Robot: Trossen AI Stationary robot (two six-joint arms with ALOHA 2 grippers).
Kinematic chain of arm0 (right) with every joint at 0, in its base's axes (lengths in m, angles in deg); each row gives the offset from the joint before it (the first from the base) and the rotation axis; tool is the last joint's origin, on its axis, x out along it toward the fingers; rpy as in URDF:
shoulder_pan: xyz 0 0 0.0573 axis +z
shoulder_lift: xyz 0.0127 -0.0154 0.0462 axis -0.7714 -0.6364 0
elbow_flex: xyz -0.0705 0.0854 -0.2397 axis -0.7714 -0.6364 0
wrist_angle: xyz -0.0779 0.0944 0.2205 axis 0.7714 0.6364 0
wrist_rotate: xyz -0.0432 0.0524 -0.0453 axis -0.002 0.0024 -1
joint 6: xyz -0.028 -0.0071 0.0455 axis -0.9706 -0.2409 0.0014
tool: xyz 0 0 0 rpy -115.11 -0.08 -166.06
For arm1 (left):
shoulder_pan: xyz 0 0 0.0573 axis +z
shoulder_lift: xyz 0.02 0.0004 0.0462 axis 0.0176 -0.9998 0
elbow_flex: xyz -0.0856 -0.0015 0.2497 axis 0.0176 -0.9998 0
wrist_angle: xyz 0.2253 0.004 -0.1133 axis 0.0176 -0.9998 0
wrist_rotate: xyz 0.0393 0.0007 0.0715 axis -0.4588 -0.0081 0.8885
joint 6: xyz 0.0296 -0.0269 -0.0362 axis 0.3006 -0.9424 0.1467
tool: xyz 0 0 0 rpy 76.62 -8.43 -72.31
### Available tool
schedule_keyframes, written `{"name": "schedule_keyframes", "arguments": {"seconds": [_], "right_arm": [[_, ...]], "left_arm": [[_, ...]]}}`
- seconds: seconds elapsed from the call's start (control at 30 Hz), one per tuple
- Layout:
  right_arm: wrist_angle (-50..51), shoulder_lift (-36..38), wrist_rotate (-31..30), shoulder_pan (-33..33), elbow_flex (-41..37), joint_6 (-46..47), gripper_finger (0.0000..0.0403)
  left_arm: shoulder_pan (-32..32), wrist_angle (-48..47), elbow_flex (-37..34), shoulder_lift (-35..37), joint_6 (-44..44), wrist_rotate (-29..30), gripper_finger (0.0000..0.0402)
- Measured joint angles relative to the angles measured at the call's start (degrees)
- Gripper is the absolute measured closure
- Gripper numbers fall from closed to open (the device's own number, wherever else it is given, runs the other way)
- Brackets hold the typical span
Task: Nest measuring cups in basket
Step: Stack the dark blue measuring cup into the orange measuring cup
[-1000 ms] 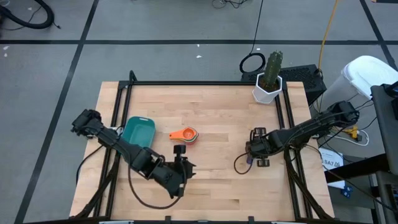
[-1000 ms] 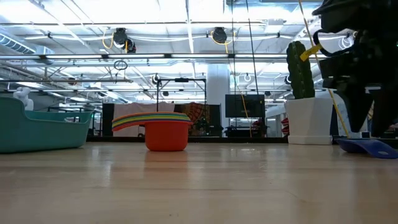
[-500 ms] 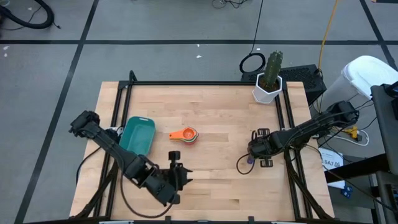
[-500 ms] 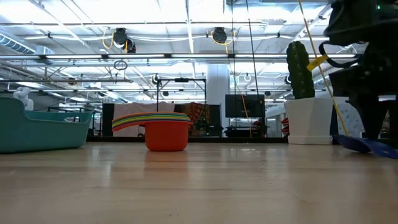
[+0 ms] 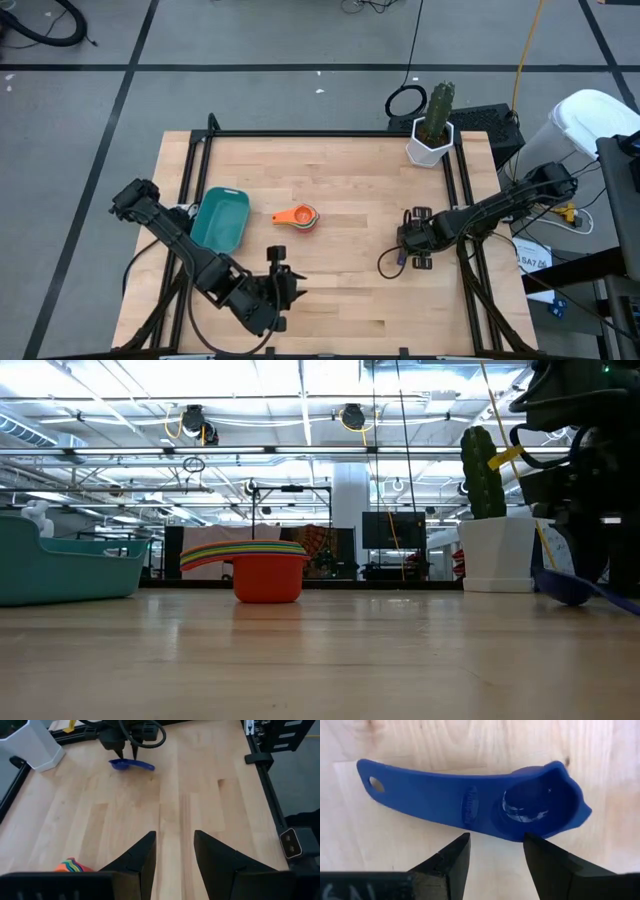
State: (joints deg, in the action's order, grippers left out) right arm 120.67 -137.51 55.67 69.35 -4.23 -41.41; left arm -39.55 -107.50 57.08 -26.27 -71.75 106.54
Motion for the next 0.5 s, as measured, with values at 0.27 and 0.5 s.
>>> {"name": "schedule_keyframes", "arguments": {"seconds": [0.27,0.5], "right_arm": [[-2.87,0.0,-0.25,0.0,1.72,2.93,0.0227],[-18.66,0.0,-4.48,0.0,1.74,9.94,0.0227]], "left_arm": [[0.96,0.02,0.0,0.0,0.47,-0.02,0.0266],[0.93,0.04,0.0,0.0,0.07,-0.02,0.0266]]}}
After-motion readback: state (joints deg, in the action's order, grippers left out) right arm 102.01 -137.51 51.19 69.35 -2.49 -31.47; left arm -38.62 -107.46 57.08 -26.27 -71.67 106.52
